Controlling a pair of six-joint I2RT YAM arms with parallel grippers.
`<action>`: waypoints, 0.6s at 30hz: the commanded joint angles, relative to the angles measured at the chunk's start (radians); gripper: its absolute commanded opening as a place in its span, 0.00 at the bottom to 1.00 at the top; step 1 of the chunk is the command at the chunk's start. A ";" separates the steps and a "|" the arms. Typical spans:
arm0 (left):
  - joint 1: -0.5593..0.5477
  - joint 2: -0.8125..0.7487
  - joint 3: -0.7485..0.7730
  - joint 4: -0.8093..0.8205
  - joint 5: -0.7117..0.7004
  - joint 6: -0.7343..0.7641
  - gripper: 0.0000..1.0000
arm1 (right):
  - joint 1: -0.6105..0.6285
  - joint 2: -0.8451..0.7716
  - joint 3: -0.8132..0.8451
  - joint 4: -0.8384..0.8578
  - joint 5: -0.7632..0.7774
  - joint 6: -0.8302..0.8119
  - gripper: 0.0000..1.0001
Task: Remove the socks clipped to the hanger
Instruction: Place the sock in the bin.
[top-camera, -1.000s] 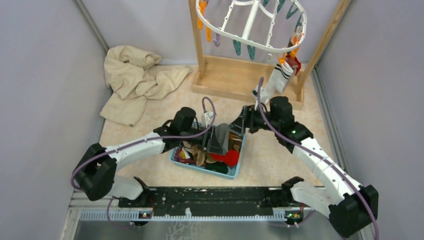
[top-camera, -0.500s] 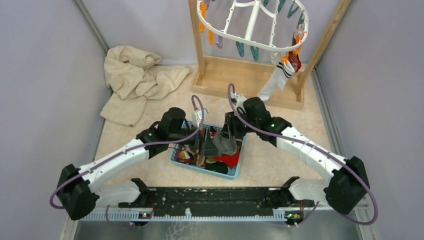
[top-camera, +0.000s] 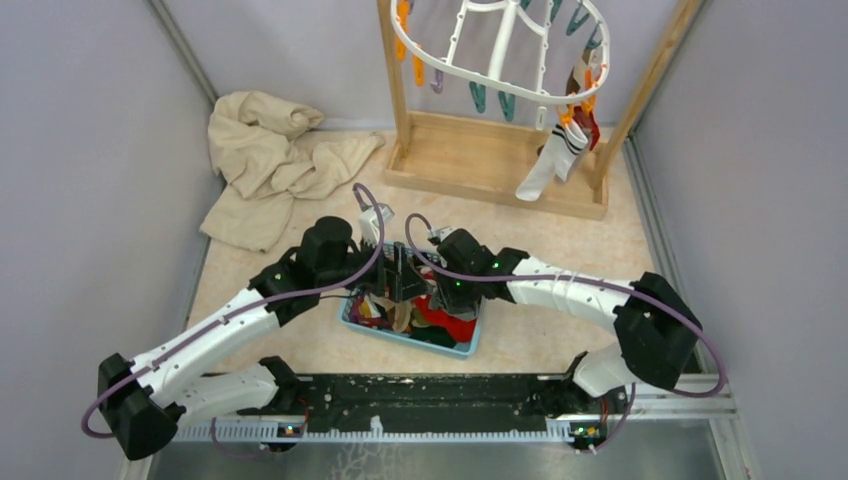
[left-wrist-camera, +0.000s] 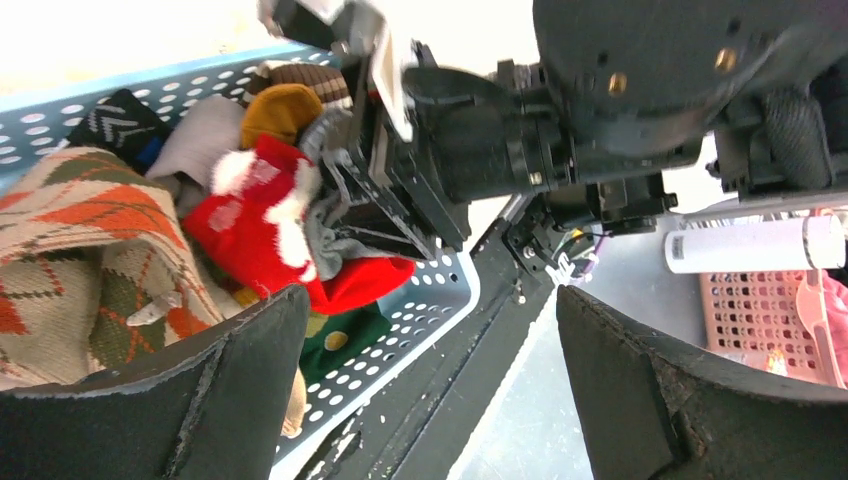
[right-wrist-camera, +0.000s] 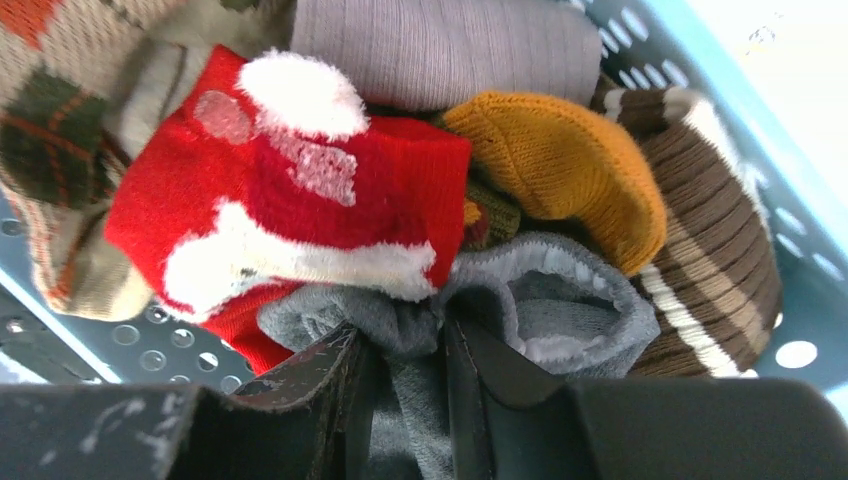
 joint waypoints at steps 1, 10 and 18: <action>0.000 -0.007 0.037 0.003 -0.065 0.023 0.99 | 0.050 -0.001 -0.036 -0.053 0.068 0.032 0.29; 0.003 0.067 0.194 0.009 -0.130 0.093 0.99 | 0.066 -0.277 0.095 0.002 0.076 -0.019 0.55; 0.021 0.132 0.280 0.019 -0.128 0.132 0.99 | 0.060 -0.462 0.262 -0.053 0.316 -0.112 0.67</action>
